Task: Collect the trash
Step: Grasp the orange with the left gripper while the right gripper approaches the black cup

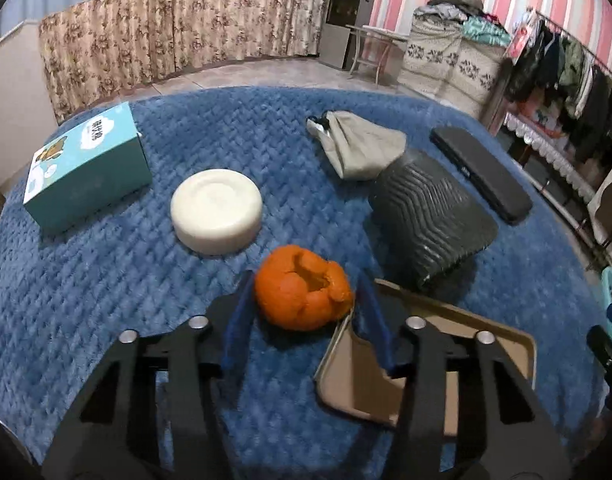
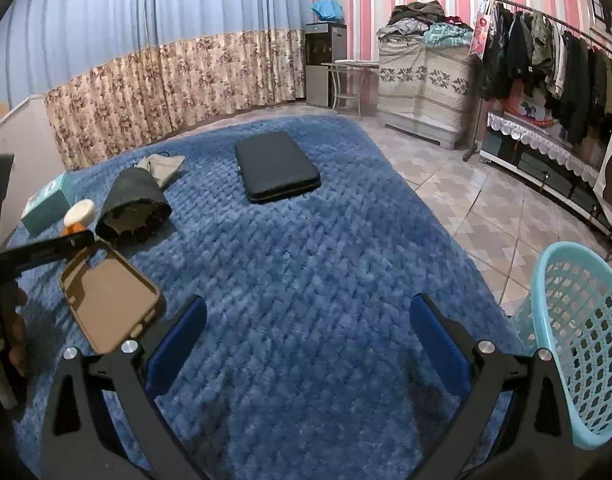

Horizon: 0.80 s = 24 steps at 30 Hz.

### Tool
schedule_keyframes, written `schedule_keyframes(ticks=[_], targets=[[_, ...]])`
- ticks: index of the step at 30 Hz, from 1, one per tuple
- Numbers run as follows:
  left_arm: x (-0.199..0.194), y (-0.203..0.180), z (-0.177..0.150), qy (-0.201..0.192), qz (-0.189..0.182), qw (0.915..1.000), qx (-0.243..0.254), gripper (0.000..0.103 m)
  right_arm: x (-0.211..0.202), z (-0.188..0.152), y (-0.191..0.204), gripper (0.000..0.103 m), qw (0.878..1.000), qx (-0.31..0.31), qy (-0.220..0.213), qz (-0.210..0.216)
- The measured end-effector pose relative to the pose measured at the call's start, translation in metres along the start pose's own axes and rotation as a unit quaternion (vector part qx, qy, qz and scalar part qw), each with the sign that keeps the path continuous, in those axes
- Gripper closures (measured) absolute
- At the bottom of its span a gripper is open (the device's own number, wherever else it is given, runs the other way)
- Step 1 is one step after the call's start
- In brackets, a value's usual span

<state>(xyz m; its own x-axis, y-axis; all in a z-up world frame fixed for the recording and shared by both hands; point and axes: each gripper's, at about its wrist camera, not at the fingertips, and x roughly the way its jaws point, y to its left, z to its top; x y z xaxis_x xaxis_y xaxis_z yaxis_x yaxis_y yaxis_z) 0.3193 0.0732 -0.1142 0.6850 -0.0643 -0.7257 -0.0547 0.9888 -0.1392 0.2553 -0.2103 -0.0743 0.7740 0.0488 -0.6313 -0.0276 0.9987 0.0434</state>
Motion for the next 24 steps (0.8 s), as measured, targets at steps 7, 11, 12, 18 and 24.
schedule_keyframes(ticks=[7, 11, 12, 18, 24], targets=[[-0.019, 0.026, -0.001, -0.019, 0.024, 0.9993, -0.02, 0.064, 0.01, 0.028, 0.048, 0.004, 0.998, -0.038, -0.014, 0.049], [-0.037, 0.053, -0.002, -0.026, 0.057, 0.9972, -0.04, 0.064, 0.025, 0.043, 0.088, 0.004, 0.994, -0.069, -0.016, 0.086], [-0.04, 0.058, -0.003, -0.026, 0.06, 0.9968, -0.047, 0.064, 0.032, 0.049, 0.1, 0.004, 0.993, -0.075, -0.014, 0.091], [-0.049, 0.087, -0.004, -0.03, 0.069, 0.9942, -0.076, 0.064, 0.067, 0.068, 0.145, 0.004, 0.989, -0.078, 0.018, 0.124], [-0.049, 0.096, -0.003, -0.033, 0.077, 0.9933, -0.079, 0.064, 0.095, 0.071, 0.171, 0.004, 0.987, -0.098, 0.053, 0.115]])
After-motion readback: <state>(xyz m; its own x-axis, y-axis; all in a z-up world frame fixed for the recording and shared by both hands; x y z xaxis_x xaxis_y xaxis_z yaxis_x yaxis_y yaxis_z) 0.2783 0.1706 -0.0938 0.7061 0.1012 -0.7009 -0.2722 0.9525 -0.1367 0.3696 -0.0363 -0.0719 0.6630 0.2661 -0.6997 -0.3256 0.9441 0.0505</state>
